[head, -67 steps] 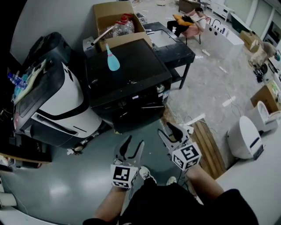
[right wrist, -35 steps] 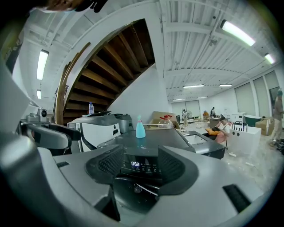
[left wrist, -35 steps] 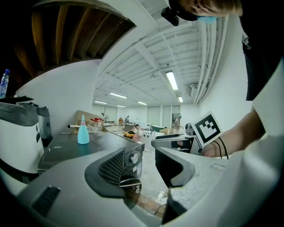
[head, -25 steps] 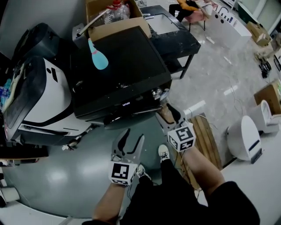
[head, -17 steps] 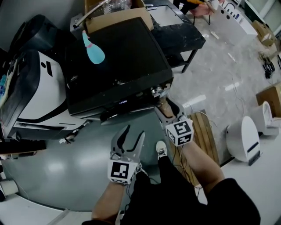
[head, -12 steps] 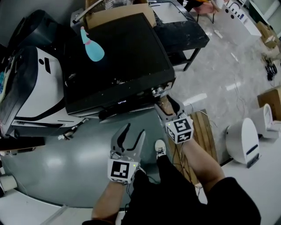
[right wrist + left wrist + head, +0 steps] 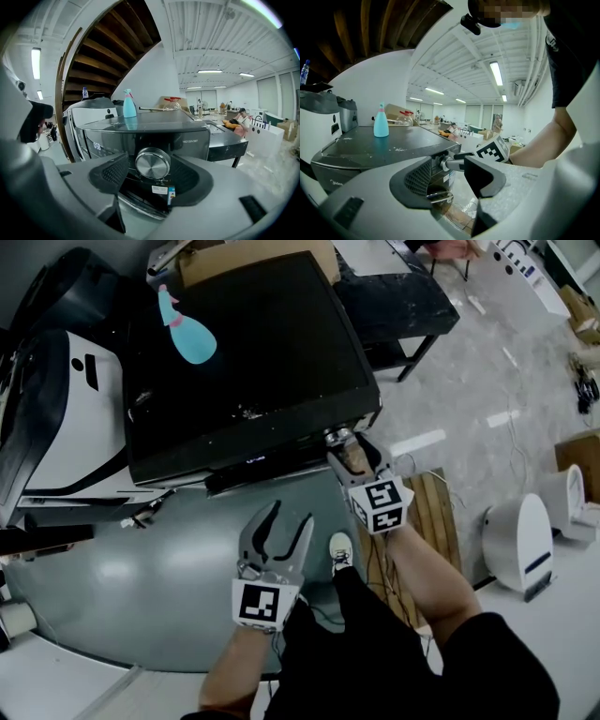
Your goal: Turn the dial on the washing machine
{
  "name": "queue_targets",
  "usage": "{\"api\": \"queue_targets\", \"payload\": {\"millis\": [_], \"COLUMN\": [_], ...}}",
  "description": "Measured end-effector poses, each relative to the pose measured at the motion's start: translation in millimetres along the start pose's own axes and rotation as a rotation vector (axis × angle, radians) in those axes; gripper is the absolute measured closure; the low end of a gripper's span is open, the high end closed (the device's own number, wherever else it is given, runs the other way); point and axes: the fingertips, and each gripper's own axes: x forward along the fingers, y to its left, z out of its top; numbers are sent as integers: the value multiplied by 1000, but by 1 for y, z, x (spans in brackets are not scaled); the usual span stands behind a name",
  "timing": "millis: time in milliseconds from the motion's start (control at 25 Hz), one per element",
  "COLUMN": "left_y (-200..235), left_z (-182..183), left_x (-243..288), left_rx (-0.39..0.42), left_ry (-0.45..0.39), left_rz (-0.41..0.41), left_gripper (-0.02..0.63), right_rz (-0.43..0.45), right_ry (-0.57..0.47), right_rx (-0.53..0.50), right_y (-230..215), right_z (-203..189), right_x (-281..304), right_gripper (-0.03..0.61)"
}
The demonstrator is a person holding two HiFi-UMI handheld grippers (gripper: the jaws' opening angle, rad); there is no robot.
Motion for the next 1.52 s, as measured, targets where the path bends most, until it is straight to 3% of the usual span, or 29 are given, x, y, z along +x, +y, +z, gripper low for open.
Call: {"api": "queue_targets", "payload": {"millis": [600, 1000, 1160, 1440, 1520], "left_y": [3, -2, -1, -3, -3], "left_z": [-15, -21, -22, -21, -21], "left_x": [29, 33, 33, 32, 31], "left_rx": [-13, -33, -30, -30, -29], "left_ry": [29, 35, 32, 33, 33], "left_rz": [-10, -22, -22, -25, -27], "left_gripper": [414, 414, 414, 414, 414], "right_rz": [-13, -2, 20, 90, 86], "right_ry": [29, 6, -10, -59, -65], "right_rx": [32, 156, 257, 579, 601], "right_y": [-7, -9, -10, -13, -13], "right_z": [-24, -26, -27, -32, -33], "right_x": [22, 22, 22, 21, 21], "right_gripper": [321, 319, 318, 318, 313]}}
